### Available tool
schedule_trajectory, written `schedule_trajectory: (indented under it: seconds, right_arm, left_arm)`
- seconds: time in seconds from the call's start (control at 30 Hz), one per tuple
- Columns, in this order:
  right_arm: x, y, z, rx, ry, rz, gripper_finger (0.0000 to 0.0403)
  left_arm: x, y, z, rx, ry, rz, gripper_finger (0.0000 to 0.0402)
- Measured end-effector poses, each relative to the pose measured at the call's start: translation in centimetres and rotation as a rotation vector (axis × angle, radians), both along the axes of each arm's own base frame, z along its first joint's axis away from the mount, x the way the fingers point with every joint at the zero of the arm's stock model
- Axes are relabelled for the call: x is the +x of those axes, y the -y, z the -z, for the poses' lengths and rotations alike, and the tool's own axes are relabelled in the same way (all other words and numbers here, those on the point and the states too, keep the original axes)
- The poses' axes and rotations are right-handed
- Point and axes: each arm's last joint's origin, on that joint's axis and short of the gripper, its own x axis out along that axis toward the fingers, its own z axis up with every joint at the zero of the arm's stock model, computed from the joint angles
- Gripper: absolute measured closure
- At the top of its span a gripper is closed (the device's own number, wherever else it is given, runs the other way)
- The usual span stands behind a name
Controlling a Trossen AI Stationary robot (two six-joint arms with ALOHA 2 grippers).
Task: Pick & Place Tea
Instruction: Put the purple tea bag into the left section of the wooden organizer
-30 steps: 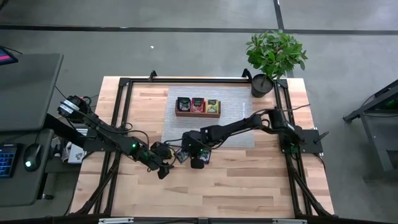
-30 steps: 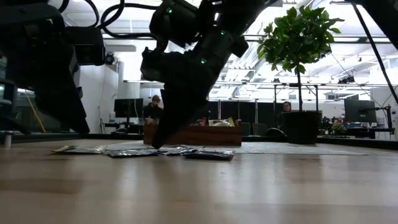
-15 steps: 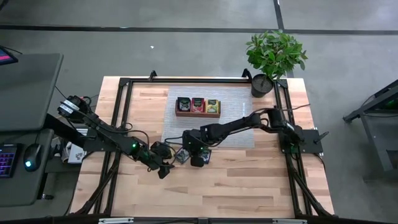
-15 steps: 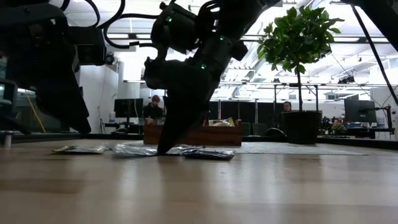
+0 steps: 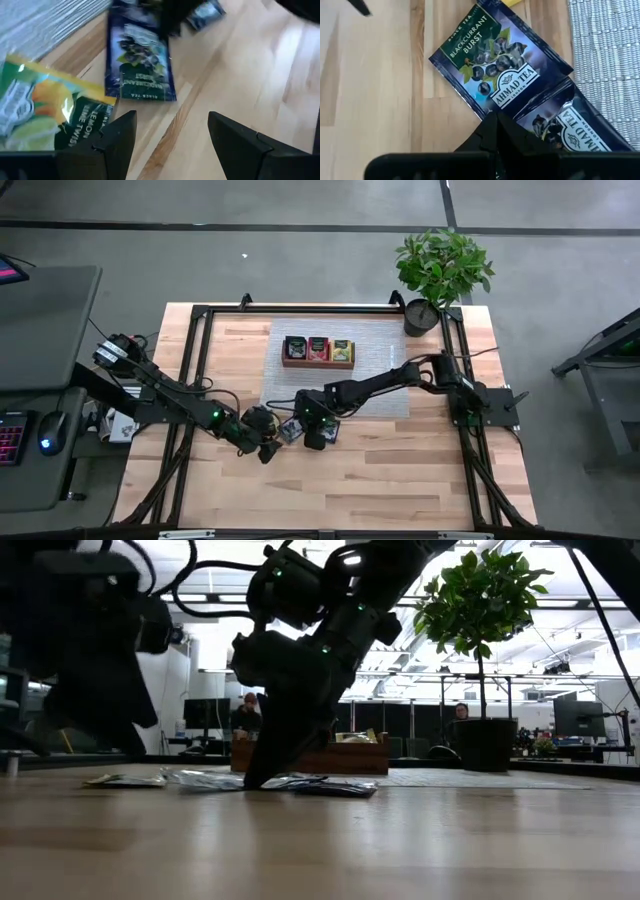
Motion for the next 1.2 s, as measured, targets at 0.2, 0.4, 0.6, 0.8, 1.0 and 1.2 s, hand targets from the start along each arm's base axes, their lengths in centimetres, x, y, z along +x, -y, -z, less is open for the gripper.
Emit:
schedule_trajectory:
  seconds: [0.2,0.4,0.6,0.8,1.0,1.2]
  right_arm:
    - [0.1,-0.8,0.0,0.012,0.021,0.009,0.0403]
    - [0.0,-1.7,0.1,0.017,0.018,-0.001,0.0403]
    - [0.0,-2.3,0.1,0.025,0.024,0.004,0.0403]
    - [0.3,-3.1,0.0,0.050,0.062,0.024,0.0403]
    - [0.6,-3.3,-0.2,0.062,0.093,0.041,0.0403]
    - [0.6,-3.3,-0.2,0.057,0.096,0.050,0.0403]
  left_arm:
    - [0.2,0.0,1.1,-0.153,-0.025,-0.253,0.0159]
    - [0.3,0.0,1.9,-0.202,-0.048,-0.344,0.0159]
    - [0.4,0.0,2.0,-0.227,-0.052,-0.366,0.0159]
    - [0.4,0.1,2.0,-0.231,-0.050,-0.365,0.0159]
    - [1.0,0.5,2.0,-0.277,-0.002,-0.346,0.0159]
    - [1.5,0.7,2.6,-0.284,0.009,-0.337,0.0159]
